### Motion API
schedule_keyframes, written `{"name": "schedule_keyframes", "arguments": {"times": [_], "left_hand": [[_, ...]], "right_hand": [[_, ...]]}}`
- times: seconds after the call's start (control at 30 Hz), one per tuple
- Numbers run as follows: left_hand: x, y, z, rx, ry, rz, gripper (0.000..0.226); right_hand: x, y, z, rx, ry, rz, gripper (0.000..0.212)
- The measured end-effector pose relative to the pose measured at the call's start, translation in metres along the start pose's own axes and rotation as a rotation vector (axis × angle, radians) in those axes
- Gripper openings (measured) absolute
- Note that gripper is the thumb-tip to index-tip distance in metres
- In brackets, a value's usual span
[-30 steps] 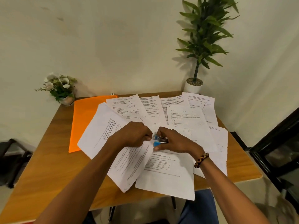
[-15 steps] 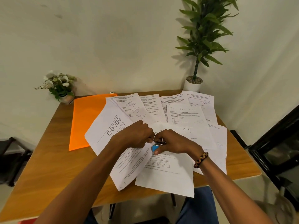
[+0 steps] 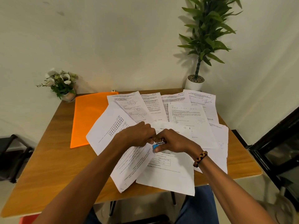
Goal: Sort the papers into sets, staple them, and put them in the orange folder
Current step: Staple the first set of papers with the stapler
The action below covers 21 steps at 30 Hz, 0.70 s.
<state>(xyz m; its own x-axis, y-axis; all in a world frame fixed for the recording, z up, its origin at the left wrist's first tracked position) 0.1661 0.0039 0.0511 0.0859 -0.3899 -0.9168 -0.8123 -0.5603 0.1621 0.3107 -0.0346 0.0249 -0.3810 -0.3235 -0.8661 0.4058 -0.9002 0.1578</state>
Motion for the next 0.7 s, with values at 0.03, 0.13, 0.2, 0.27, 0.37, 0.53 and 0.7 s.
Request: {"name": "schedule_keyframes", "arguments": {"times": [0.03, 0.13, 0.2, 0.27, 0.37, 0.53, 0.7], "left_hand": [[0.0, -0.001, 0.0, 0.002, -0.002, 0.0, 0.015], [0.002, -0.005, 0.004, 0.012, -0.032, 0.0, 0.013], [0.005, -0.006, 0.006, 0.027, -0.058, 0.009, 0.009], [0.008, -0.007, 0.007, 0.05, -0.092, 0.015, 0.003], [0.011, -0.007, 0.009, 0.066, -0.108, 0.005, 0.003], [0.0, -0.003, 0.014, 0.048, -0.047, -0.043, 0.01], [-0.015, 0.008, 0.04, -0.069, 0.164, -0.094, 0.018]], "right_hand": [[0.001, -0.001, -0.002, 0.011, 0.0, -0.011, 0.044], [0.003, -0.004, -0.006, 0.065, 0.009, -0.035, 0.037], [0.005, -0.007, -0.007, 0.088, 0.034, -0.028, 0.039], [0.008, -0.009, -0.008, 0.103, 0.082, -0.019, 0.041], [0.013, -0.009, -0.01, 0.119, 0.097, -0.004, 0.032], [0.011, -0.007, -0.006, 0.094, -0.015, -0.031, 0.049], [0.004, -0.001, -0.014, 0.165, -0.22, -0.088, 0.044]]}}
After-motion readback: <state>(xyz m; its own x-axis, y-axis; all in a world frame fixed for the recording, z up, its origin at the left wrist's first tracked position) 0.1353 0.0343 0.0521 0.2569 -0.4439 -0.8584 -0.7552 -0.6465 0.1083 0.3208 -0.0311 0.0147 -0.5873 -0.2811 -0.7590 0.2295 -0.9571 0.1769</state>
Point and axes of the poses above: each hand's wrist, its own y-axis away from the middle knuckle, its own x-axis out of the palm, z = x × y, the point moved 4 cm from there along -y, towards the middle knuckle, and after that the axes turned 14 degrees about y, right-handed, at the moved point
